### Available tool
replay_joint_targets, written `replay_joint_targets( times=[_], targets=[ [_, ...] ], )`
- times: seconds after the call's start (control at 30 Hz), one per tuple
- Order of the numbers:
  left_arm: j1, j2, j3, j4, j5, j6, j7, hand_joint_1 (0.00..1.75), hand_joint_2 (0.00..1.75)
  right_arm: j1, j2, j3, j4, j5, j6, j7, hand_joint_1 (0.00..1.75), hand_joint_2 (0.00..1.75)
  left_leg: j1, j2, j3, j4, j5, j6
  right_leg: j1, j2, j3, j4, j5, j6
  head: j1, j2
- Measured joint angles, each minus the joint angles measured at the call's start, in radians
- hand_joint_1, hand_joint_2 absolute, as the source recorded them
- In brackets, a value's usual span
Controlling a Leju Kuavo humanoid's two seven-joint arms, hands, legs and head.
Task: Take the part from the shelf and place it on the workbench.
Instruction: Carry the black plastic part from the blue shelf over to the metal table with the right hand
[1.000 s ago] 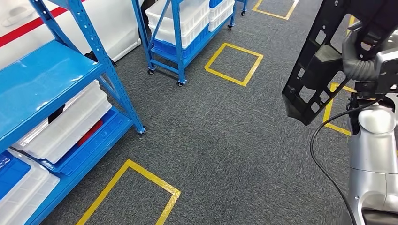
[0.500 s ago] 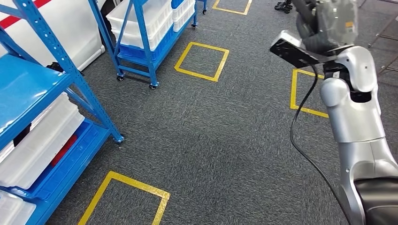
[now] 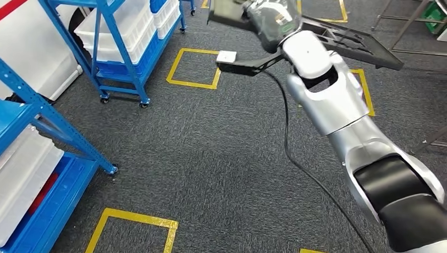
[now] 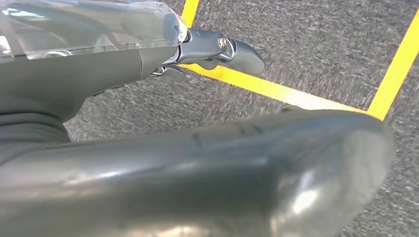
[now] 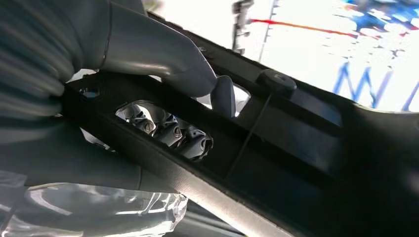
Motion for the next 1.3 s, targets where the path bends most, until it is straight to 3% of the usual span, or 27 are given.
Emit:
replay_joint_targets(
  times=[0.03,0.07,0.13,0.2,0.23,0.3,0.37,0.43,0.5,0.53,0.6,0.67,0.73,0.8,0.87,0.93,0.97,1.0,1.03,1.07,1.1,1.17,1.23,1.3],
  targets=[
    [0.001,0.000,0.003,0.000,0.000,0.003,0.001,0.00,0.00,0.000,0.015,0.029,0.022,0.038,0.000,0.017,1.75,1.75,0.001,-0.001,0.002,-0.006,0.016,0.000,0.000,0.014,0.000,0.001,0.001,0.000,0.000,0.000],
    [0.001,0.000,0.005,0.000,-0.001,0.005,0.002,0.00,0.00,0.001,0.029,0.054,0.041,0.068,-0.001,0.034,1.75,1.75,0.003,-0.007,0.022,-0.053,0.049,0.000,0.000,0.028,-0.001,0.004,0.001,0.001,0.000,0.000],
    [0.001,0.000,0.008,0.000,-0.003,0.008,0.004,0.00,0.00,0.002,0.052,0.097,0.072,0.105,-0.003,0.064,1.75,1.75,0.011,-0.051,0.083,-0.191,0.114,0.001,0.001,0.053,-0.006,0.012,-0.001,0.006,0.000,0.000],
    [0.002,-0.001,0.010,0.000,-0.006,0.013,0.008,0.00,0.00,0.000,0.070,0.143,0.097,0.121,-0.003,0.096,1.75,1.75,0.016,-0.090,0.114,-0.264,0.133,0.003,-0.001,0.076,-0.017,0.019,0.001,0.017,0.000,0.000],
    [0.002,-0.001,0.011,0.000,-0.007,0.015,0.009,0.00,0.00,0.000,0.076,0.173,0.108,0.124,-0.003,0.113,1.75,1.75,0.015,-0.091,0.115,-0.269,0.131,0.005,-0.002,0.088,-0.022,0.019,0.004,0.024,0.000,0.000],
    [0.002,-0.002,0.012,0.000,-0.009,0.019,0.009,0.00,0.00,0.003,0.080,0.228,0.127,0.125,-0.002,0.144,1.75,1.75,0.015,-0.067,0.116,-0.276,0.137,0.016,-0.005,0.101,-0.031,0.019,0.008,0.036,0.000,0.000],
    [0.001,-0.004,0.012,0.000,-0.011,0.020,0.009,0.00,0.00,0.008,0.081,0.266,0.139,0.125,-0.005,0.172,1.75,1.75,0.017,-0.041,0.118,-0.286,0.144,0.028,-0.001,0.059,-0.056,0.066,-0.023,0.044,0.000,0.000],
    [0.002,-0.005,0.013,0.000,-0.013,0.020,0.009,0.00,0.00,0.016,0.083,0.298,0.146,0.126,-0.016,0.195,1.75,1.75,0.013,-0.016,0.118,-0.289,0.145,0.034,0.002,-0.004,-0.115,0.190,-0.087,0.049,0.001,0.000],
    [0.004,-0.005,0.013,0.000,-0.016,0.021,0.009,0.00,0.00,0.030,0.084,0.323,0.152,0.126,-0.024,0.208,1.75,1.75,0.010,0.011,0.118,-0.289,0.143,0.036,-0.001,-0.027,-0.165,0.295,-0.121,0.052,0.000,0.000],
    [0.004,-0.005,0.013,0.000,-0.017,0.021,0.009,0.00,0.00,0.037,0.084,0.329,0.154,0.126,-0.025,0.210,1.75,1.75,0.009,0.024,0.119,-0.288,0.142,0.036,-0.003,-0.031,-0.165,0.297,-0.112,0.052,0.000,0.000],
    [0.003,-0.006,0.014,0.000,-0.018,0.021,0.010,0.00,0.00,0.046,0.084,0.334,0.157,0.125,-0.026,0.211,1.75,1.75,0.008,0.047,0.122,-0.287,0.138,0.034,-0.002,-0.050,-0.107,0.188,-0.054,0.048,0.001,0.000],
    [0.003,-0.009,0.014,0.000,-0.018,0.021,0.010,0.00,0.00,0.046,0.084,0.335,0.157,0.126,-0.029,0.211,1.75,1.75,0.002,0.067,0.126,-0.286,0.132,0.027,0.010,-0.097,-0.037,0.057,-0.012,0.036,0.001,0.000],
    [0.004,-0.011,0.014,0.000,-0.018,0.022,0.010,0.00,0.00,0.044,0.082,0.335,0.157,0.126,-0.031,0.209,1.75,1.75,-0.004,0.089,0.132,-0.286,0.127,0.018,0.021,-0.112,-0.017,0.012,-0.007,0.025,0.001,0.000],
    [0.003,-0.012,0.014,0.000,-0.019,0.023,0.011,0.00,0.00,0.045,0.077,0.333,0.156,0.126,-0.031,0.206,1.75,1.75,-0.003,0.106,0.136,-0.285,0.119,0.009,0.018,-0.084,-0.016,0.008,-0.003,0.017,0.000,0.000],
    [0.002,-0.012,0.014,0.000,-0.021,0.022,0.011,0.00,0.00,0.044,0.070,0.327,0.153,0.126,-0.028,0.205,1.75,1.75,0.002,0.077,0.123,-0.243,0.086,0.001,0.012,-0.061,-0.013,0.001,0.002,0.005,0.000,0.000],
    [0.005,-0.013,0.014,0.000,-0.024,0.020,0.012,0.00,0.00,0.045,0.067,0.321,0.149,0.126,-0.020,0.206,1.75,1.75,0.006,0.023,0.071,-0.121,0.023,-0.003,0.009,-0.037,-0.011,-0.001,0.003,-0.004,0.000,0.000],
    [0.007,-0.013,0.014,0.000,-0.027,0.019,0.012,0.00,0.00,0.048,0.067,0.320,0.148,0.126,-0.015,0.207,1.75,1.75,0.007,0.009,0.037,-0.050,-0.005,-0.004,0.009,-0.023,-0.011,-0.001,0.004,-0.005,0.000,0.000],
    [0.008,-0.013,0.014,0.000,-0.030,0.017,0.013,0.00,0.00,0.054,0.066,0.320,0.147,0.126,-0.011,0.209,1.75,1.75,0.007,0.003,0.012,0.000,-0.019,-0.005,0.010,-0.008,-0.010,0.000,0.003,-0.006,0.000,0.000],
    [0.009,-0.013,0.014,0.000,-0.033,0.016,0.014,0.00,0.00,0.061,0.064,0.320,0.146,0.126,-0.007,0.213,1.75,1.75,0.007,0.000,0.001,0.014,-0.011,-0.004,0.011,0.008,-0.010,0.002,0.003,-0.005,0.000,0.000],
    [0.010,-0.013,0.014,0.000,-0.036,0.015,0.014,0.00,0.00,0.066,0.062,0.320,0.145,0.126,-0.005,0.216,1.75,1.75,0.007,-0.002,0.009,-0.013,0.016,-0.003,0.011,0.023,-0.010,0.005,0.003,-0.005,0.000,0.000],
    [0.009,-0.013,0.014,0.000,-0.038,0.012,0.014,0.00,0.00,0.070,0.060,0.320,0.143,0.126,-0.004,0.220,1.75,1.75,0.008,-0.011,0.033,-0.075,0.057,-0.001,0.010,0.039,-0.010,0.008,0.002,-0.003,0.000,0.000],
    [0.010,-0.012,0.014,0.000,-0.042,0.008,0.014,0.00,0.00,0.073,0.055,0.320,0.138,0.126,-0.003,0.227,1.75,1.75,0.011,-0.054,0.089,-0.208,0.117,0.005,0.009,0.066,-0.013,0.017,-0.001,0.003,0.000,0.000],
    [0.009,-0.011,0.014,0.000,-0.042,0.006,0.014,0.00,0.00,0.076,0.050,0.320,0.133,0.126,-0.003,0.231,1.75,1.75,0.012,-0.080,0.113,-0.262,0.126,0.009,0.005,0.090,-0.022,0.021,0.001,0.015,0.000,0.000],
    [0.005,-0.011,0.014,0.000,-0.043,0.005,0.014,0.00,0.00,0.081,0.039,0.320,0.130,0.126,-0.003,0.233,1.75,1.75,0.011,-0.062,0.116,-0.271,0.130,0.017,-0.001,0.110,-0.030,0.019,0.006,0.029,0.000,0.000]
  ],
)
